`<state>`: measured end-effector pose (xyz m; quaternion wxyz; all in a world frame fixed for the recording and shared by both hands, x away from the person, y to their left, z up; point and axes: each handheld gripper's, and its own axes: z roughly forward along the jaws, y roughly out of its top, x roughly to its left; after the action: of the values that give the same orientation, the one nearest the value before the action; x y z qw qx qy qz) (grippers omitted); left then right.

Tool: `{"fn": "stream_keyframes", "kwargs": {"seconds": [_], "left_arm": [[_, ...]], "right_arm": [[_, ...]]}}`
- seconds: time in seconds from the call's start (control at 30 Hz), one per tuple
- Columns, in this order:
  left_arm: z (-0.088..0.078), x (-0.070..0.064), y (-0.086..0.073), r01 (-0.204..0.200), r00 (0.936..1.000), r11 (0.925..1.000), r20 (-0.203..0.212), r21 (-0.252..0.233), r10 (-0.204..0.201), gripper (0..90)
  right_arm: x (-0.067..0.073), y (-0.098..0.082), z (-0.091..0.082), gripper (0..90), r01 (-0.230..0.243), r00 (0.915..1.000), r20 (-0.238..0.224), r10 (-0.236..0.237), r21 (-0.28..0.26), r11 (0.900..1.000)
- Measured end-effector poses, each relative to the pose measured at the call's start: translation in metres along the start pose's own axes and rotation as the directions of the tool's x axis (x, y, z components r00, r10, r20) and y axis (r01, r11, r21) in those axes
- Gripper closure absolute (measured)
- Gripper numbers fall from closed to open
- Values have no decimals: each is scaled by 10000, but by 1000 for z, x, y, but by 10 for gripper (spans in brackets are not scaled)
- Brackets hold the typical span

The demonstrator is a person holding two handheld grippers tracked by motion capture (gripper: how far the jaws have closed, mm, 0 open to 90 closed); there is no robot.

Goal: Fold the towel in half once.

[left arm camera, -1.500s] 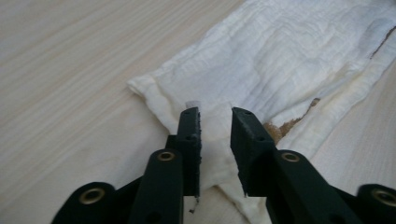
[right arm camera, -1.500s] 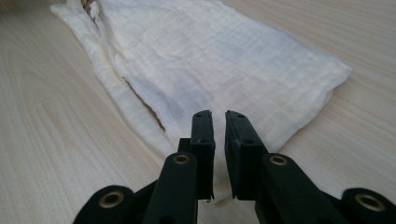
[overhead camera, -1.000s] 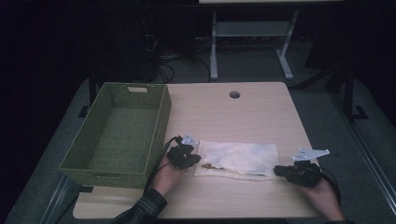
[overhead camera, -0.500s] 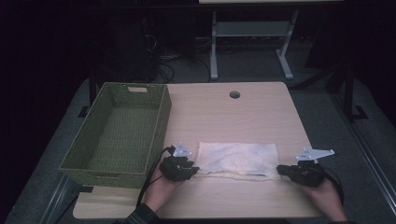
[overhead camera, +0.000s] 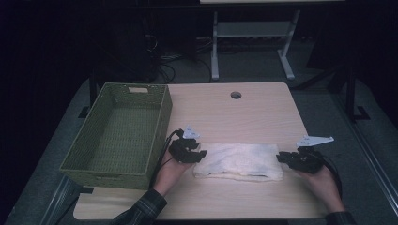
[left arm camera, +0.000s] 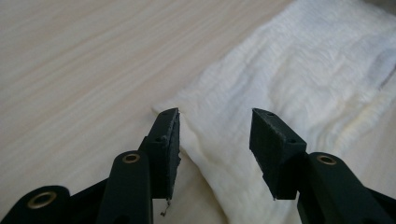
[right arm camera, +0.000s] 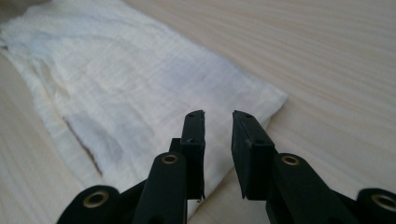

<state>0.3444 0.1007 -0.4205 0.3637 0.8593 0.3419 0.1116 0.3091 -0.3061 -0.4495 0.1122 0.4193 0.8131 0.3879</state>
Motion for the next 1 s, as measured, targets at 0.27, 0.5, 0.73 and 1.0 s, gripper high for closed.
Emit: {"fn": "stream_keyframes", "kwargs": {"seconds": [0.27,0.5,0.73,1.0], "left_arm": [[13,16,10,224,9997,9997,76,24,-224,493],[28,27,12,475,9989,9988,32,153,-475,491],[43,38,8,700,9975,9967,84,410,-704,491],[51,37,6,451,9988,9961,148,758,-464,543]], "right_arm": [[-12,19,9,735,-181,9994,278,183,-68,9998],[-26,29,22,728,-421,9976,545,426,-93,9991],[-36,28,38,727,-629,9966,557,614,239,9977],[-38,23,48,749,-741,9969,309,722,632,9952]]}}
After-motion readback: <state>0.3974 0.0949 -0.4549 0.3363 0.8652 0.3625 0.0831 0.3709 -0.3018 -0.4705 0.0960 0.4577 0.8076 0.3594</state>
